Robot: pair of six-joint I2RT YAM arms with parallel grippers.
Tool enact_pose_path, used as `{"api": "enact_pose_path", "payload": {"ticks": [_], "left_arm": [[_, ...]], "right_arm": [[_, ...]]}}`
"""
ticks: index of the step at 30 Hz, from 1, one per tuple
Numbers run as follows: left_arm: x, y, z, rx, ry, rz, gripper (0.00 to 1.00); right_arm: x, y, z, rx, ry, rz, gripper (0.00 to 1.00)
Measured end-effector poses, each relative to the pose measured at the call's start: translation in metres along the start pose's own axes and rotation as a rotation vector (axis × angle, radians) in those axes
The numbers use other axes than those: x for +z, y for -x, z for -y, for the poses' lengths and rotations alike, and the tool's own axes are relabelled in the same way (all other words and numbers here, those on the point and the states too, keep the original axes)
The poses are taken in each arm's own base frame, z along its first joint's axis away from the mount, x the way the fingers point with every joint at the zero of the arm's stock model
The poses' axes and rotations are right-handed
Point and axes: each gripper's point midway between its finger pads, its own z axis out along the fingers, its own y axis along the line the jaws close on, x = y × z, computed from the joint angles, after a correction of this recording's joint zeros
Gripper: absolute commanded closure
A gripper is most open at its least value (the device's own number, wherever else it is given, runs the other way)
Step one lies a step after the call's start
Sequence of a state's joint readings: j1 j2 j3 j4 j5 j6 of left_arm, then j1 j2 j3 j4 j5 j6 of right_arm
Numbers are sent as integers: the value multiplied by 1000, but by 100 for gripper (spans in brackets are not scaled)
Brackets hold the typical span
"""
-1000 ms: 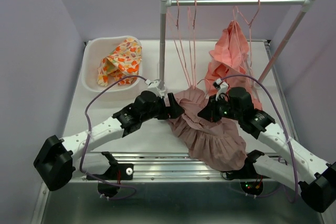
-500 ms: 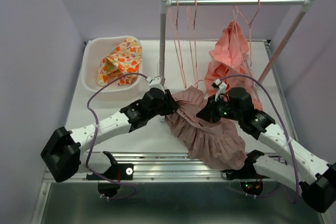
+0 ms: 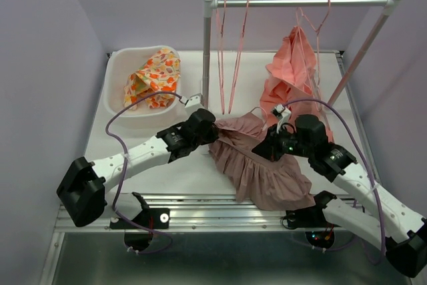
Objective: Remove the skirt from the hanger
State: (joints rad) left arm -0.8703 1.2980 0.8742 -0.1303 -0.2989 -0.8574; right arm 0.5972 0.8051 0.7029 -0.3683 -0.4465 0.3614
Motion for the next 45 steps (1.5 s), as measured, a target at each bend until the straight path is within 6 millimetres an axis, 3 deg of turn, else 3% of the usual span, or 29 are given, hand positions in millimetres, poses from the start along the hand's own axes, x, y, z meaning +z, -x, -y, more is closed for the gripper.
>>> {"api": "enact_pose_path", "payload": {"ticks": [9, 15, 22, 27, 37, 45], "left_arm": [[2, 32, -21, -63, 87, 42, 100], [-2, 29, -12, -38, 33, 11, 100], [1, 16, -17, -29, 21, -30, 100], [1, 19, -13, -9, 13, -32, 100], [0, 75, -7, -12, 40, 40, 100], [-1, 82, -28, -3, 98, 14, 100]], "right_arm": [[-9, -18, -21, -45, 129, -78, 99], [-18, -16, -36, -84, 202, -62, 99], [-21, -17, -38, -112, 214, -68, 99], [-21, -21, -43, -111, 253, -99, 99], [-17, -24, -46, -107, 286, -123, 99], [-16, -32, -62, -161, 333, -139, 99]]}}
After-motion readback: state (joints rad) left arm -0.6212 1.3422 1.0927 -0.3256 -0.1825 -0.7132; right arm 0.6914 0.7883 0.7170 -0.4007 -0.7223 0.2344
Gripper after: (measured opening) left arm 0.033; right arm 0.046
